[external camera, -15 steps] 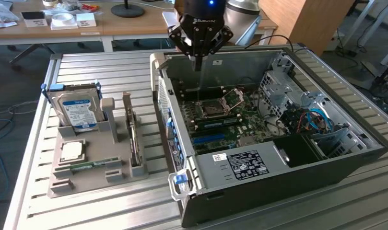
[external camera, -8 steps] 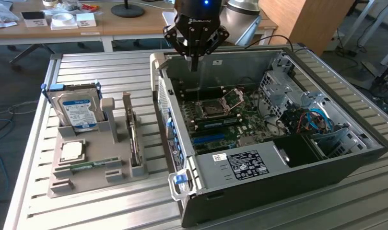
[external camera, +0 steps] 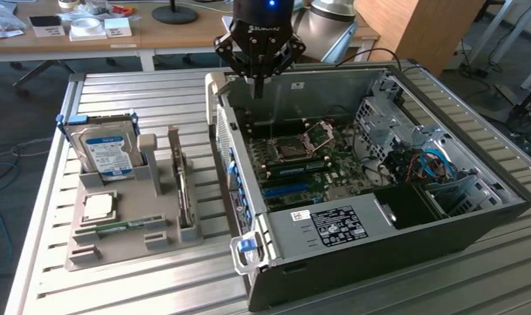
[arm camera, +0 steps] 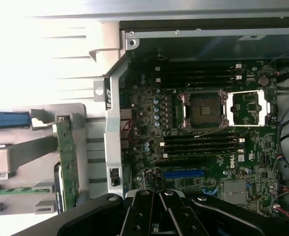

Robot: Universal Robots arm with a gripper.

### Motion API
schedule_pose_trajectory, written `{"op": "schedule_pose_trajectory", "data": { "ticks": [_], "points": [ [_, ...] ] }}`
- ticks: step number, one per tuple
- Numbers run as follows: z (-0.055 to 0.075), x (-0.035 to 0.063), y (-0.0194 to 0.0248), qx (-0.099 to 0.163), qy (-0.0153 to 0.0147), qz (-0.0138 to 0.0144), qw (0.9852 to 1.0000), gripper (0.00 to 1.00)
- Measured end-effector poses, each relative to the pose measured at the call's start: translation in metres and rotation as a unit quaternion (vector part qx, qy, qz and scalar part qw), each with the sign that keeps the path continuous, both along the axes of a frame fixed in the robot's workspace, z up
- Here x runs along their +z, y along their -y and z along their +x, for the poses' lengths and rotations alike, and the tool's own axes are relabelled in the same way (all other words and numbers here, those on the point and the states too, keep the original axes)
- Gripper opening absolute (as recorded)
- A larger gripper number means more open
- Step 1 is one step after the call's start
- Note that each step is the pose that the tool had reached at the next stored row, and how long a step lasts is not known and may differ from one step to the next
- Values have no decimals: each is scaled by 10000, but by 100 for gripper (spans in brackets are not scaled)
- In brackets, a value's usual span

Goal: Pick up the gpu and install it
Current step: 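Reach for the gpu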

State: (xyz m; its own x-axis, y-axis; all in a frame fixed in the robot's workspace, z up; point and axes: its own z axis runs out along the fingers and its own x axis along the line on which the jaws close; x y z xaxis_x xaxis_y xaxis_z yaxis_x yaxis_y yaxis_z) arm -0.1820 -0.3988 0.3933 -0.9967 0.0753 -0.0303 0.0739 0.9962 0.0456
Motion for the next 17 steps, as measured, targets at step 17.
{"op": "schedule_pose_trajectory", "data": {
  "ticks": [17],
  "points": [
    [-339,0,0,0,38,0,10000,11]
  ]
}}
